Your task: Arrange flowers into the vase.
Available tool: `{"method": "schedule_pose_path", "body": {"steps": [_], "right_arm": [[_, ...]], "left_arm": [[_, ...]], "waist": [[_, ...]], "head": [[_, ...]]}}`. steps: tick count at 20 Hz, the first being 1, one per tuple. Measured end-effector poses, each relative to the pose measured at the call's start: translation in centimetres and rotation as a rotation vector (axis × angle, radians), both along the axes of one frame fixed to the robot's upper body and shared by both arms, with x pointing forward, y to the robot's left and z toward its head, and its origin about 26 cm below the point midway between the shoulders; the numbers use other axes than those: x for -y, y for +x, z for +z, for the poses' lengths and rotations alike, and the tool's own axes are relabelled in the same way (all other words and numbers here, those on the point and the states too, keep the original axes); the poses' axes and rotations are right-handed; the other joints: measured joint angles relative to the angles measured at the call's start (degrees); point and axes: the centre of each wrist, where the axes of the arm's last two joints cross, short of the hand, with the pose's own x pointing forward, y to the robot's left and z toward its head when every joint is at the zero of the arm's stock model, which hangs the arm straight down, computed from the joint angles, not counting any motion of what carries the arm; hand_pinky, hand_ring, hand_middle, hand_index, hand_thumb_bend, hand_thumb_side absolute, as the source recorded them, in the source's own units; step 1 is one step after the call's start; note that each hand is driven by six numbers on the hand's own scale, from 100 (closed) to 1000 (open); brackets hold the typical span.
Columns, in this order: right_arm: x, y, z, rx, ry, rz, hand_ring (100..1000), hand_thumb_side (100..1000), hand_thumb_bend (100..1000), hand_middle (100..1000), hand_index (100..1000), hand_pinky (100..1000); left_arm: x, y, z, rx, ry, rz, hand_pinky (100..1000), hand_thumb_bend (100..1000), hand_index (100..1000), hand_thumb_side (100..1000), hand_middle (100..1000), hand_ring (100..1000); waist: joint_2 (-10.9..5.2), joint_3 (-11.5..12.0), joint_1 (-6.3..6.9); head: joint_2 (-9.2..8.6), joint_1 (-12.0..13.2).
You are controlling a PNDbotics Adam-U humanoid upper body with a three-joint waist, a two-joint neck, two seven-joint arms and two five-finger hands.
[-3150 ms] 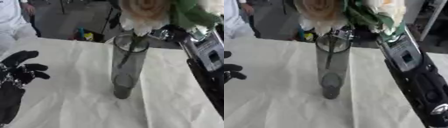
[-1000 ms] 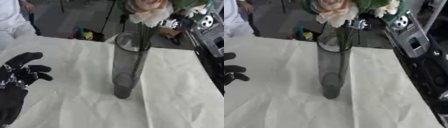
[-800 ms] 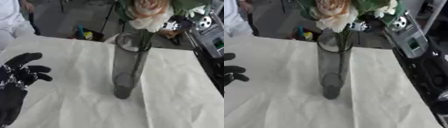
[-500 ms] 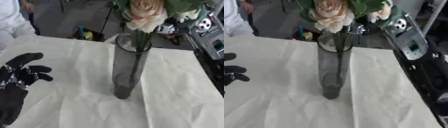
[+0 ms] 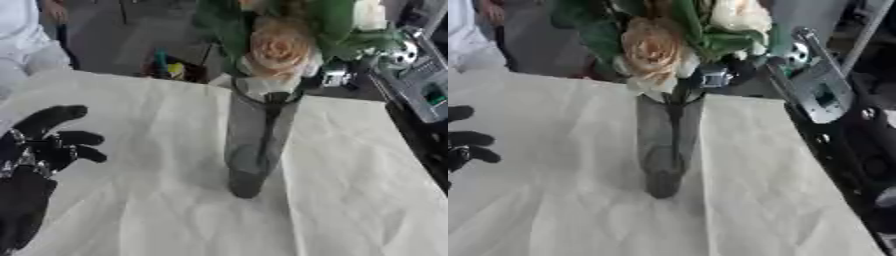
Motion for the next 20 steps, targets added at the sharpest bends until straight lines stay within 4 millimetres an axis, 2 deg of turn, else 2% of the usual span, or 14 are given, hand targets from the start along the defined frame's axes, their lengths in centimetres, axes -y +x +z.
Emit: {"method": "schedule_pose_path", "body": {"steps": [1,2,3,6,12,16,20], "right_arm": [[0.1,0.0,-0.2,-0.004,-0.003,-0.001,877,870,418,816,931,1000],[0.1,0.0,-0.3,-0.005,-0.005,-0.002,866,943,370,805,919,997],[0.1,0.0,-0.4,-0.005,-0.006,-0.004,866,1000,393,808,921,997],[0.5,0.0,-0.3,-0.008,-0.002,-0.003,869,947,437,822,931,1000],[1.0,-0.1,-0.3,-0.040,-0.003,0.015,915,945,528,919,970,1000],[0.9,-0.1,-0.6,-0.053,-0.017,0.028,941,926,558,991,1000,1000],[0.7,0.0,-1.1,-0.057,-0.024,0.038,944,922,566,1000,1000,1000]], "left_arm": [[0.0,0.0,0.0,0.000,0.000,0.000,645,160,889,1000,828,729],[0.0,0.0,0.0,0.000,0.000,0.000,645,160,889,1000,828,729],[0.0,0.0,0.0,-0.001,0.001,0.000,645,160,889,1000,828,729],[0.0,0.0,0.0,-0.001,0.002,0.001,645,160,889,1000,829,729],[-0.1,0.0,0.0,-0.003,0.012,0.002,645,161,889,1000,829,729],[-0.2,0.0,0.0,-0.007,0.015,0.002,645,161,888,1000,829,729],[-0.2,0.0,0.0,-0.009,0.016,0.001,645,162,888,1000,829,729]], "waist": [[0.00,-0.1,-0.05],[0.00,-0.1,-0.13],[0.00,-0.2,-0.25],[0.00,-0.5,-0.38],[0.00,-0.8,-0.69],[0.00,-0.7,-0.97],[0.00,-0.6,-1.03]], "head": [[0.00,0.0],[0.00,0.0],[0.00,0.0],[0.00,0.1],[0.00,0.3],[-0.01,0.2],[-0.28,0.0]]}}
